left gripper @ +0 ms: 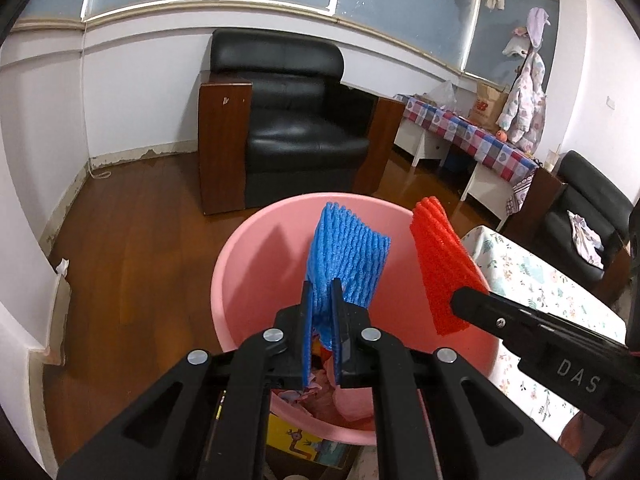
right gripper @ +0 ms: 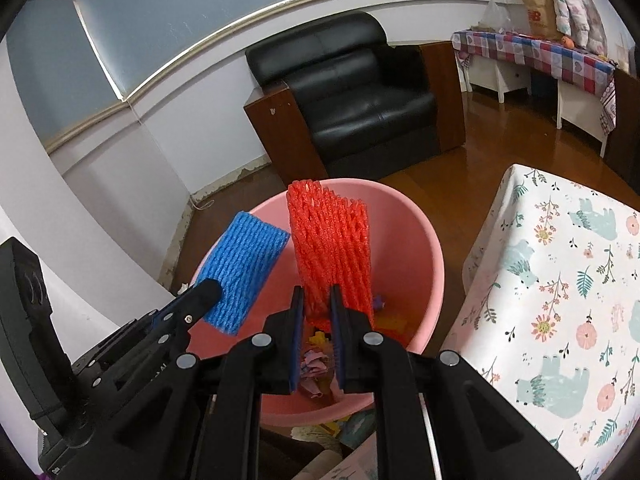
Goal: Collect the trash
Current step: 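Open both grippers over the pink bucket, dropping both nets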
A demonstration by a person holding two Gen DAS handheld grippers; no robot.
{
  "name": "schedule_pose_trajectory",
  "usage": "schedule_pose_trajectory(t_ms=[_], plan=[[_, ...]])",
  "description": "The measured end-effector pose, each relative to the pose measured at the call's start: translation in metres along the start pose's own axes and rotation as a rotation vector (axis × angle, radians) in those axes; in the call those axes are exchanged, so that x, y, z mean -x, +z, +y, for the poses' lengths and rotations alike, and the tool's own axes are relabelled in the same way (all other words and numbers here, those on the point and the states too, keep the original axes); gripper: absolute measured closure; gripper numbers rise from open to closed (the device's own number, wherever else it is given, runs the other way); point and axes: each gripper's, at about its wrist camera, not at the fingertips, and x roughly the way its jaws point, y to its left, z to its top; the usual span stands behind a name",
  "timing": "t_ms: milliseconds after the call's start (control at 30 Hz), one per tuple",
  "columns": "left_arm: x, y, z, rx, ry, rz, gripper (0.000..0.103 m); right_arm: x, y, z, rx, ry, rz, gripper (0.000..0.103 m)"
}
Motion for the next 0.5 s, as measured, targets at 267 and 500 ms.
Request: schedule_pose_trajectory(t_ms=[267,500], plan=[[-0.003,-0.002,0.0,-0.009,-0.013,0.017,0.066,-0.006,0.0,-0.009,-0.006,-0.005,0.006,0.075],[0.0,-0.003,0.001,0.003,-0.027,0.023,0.057,0.005,0.0,-0.01,0.025,-0.021,-0.014,0.055]])
